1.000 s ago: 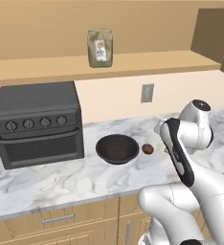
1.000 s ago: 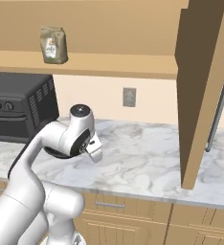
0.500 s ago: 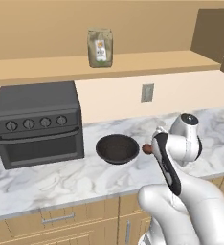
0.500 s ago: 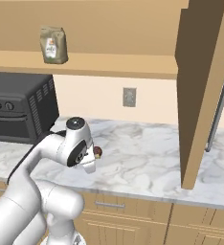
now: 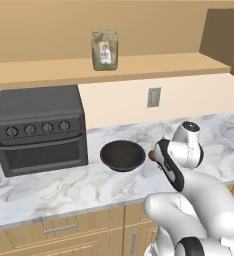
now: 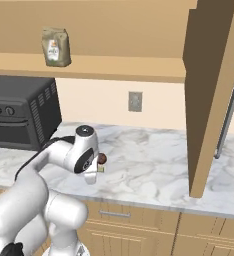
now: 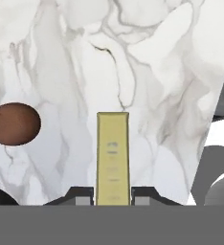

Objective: Pick the egg and butter from the fridge and place them by the bowl for mixing.

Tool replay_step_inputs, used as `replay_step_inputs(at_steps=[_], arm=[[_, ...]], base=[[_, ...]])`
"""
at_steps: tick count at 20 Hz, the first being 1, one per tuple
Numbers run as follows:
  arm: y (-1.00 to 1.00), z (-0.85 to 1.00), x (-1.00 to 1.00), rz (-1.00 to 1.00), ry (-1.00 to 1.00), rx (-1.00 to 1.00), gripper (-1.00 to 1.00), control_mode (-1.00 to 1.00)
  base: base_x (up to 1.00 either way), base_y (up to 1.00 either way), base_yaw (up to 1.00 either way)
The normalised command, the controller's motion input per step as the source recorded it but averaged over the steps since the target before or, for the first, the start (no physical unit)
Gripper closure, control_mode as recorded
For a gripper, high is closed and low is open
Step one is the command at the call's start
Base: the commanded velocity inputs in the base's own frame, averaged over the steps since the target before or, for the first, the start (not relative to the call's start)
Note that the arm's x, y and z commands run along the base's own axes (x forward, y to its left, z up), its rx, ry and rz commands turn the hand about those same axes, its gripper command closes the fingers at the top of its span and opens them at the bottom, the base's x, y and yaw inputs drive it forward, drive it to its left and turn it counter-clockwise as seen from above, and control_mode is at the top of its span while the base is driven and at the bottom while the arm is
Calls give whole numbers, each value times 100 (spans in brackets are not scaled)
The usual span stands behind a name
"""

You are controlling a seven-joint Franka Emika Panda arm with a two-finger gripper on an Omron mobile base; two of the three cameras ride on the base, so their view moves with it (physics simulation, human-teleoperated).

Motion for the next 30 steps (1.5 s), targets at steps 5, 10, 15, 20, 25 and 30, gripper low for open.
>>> replay_step_inputs(at_steps=[5,10,15,20,25,30], arm=[[2,-29,6,0,14,17,100,-100],[3,-25,15,0,0,9,100,-100],[11,-24,6,0,0,2,100,-100],[18,-23,5,0,-1,0,100,-100],[10,-17,7,0,-3,0,100,-100],[3,-9,0,0,-6,0,100,-100]], base=[[0,0,0],[0,0,0],[0,0,0],[0,0,0],[0,0,0],[0,0,0]])
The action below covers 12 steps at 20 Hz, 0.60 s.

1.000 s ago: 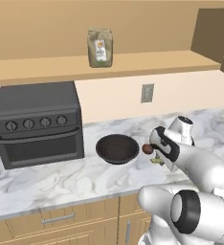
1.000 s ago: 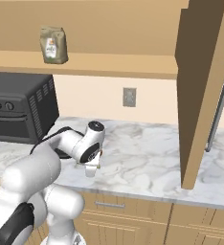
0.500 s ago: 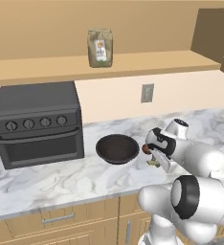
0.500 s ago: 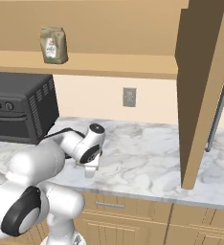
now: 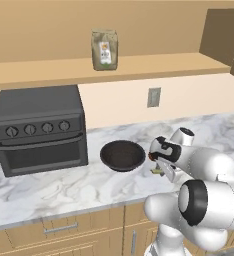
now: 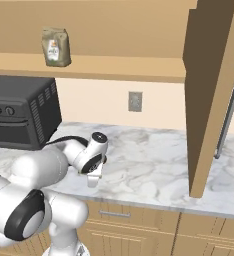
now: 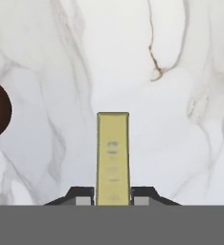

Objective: Pick the egg and butter from the fridge and place them by the bowl for mixing.

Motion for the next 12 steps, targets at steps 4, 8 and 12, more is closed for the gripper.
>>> replay_step_inputs(at_steps=[4,8,12], arm=[[2,-5,1,0,-5,0,100,-100],[1,-2,9,0,-1,0,100,-100],[5,-1,15,-1,0,2,100,-100]], base=[[0,0,0],[0,0,0],[0,0,0]])
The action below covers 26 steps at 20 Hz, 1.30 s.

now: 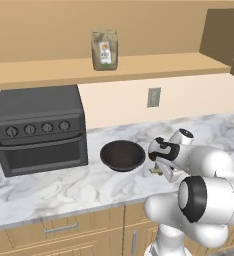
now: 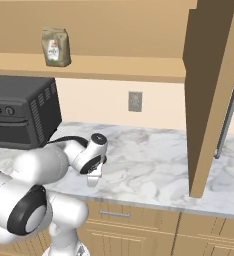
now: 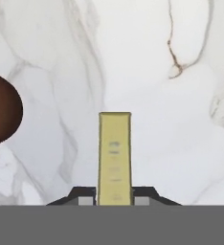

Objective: Pick the egg and butter from the fridge and place them by the bowl for mixing.

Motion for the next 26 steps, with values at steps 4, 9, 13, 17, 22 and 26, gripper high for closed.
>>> replay_step_inputs(at_steps=[4,9,13,17,22,26], arm=[[6,-5,13,-1,0,1,-100,-100],[1,-6,0,-1,0,0,-100,-100],[0,2,-10,-2,-3,0,-100,-100],[0,16,-2,-4,-4,0,-100,-100],[0,40,-13,-4,-1,0,-100,-100],[0,45,-32,-1,-4,-10,-100,-100]], base=[[0,0,0],[0,0,0],[0,0,0],[0,0,0],[0,0,0],[0,0,0]])
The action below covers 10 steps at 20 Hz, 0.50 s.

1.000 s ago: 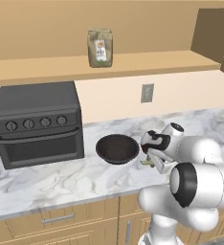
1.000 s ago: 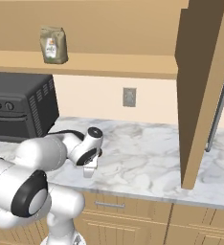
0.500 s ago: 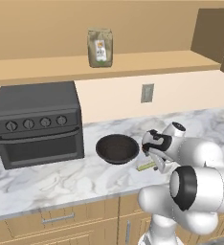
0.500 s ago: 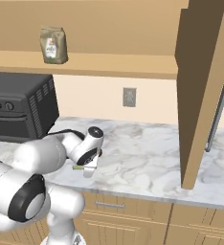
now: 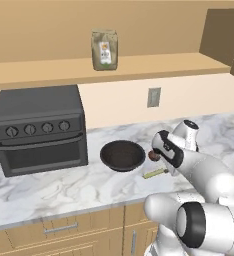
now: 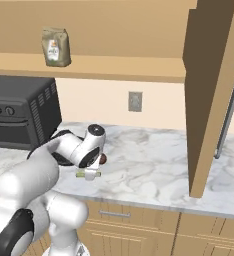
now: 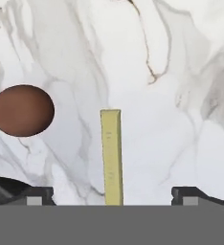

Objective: Pick the egg and butter from the fridge and place them by the bowl for mixing.

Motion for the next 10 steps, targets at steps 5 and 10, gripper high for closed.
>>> replay_step_inputs(at_steps=[5,10], arm=[[6,47,-42,2,-18,-23,-100,-100],[7,40,-59,22,-38,-35,-100,-100]], base=[[0,0,0],[0,0,0]])
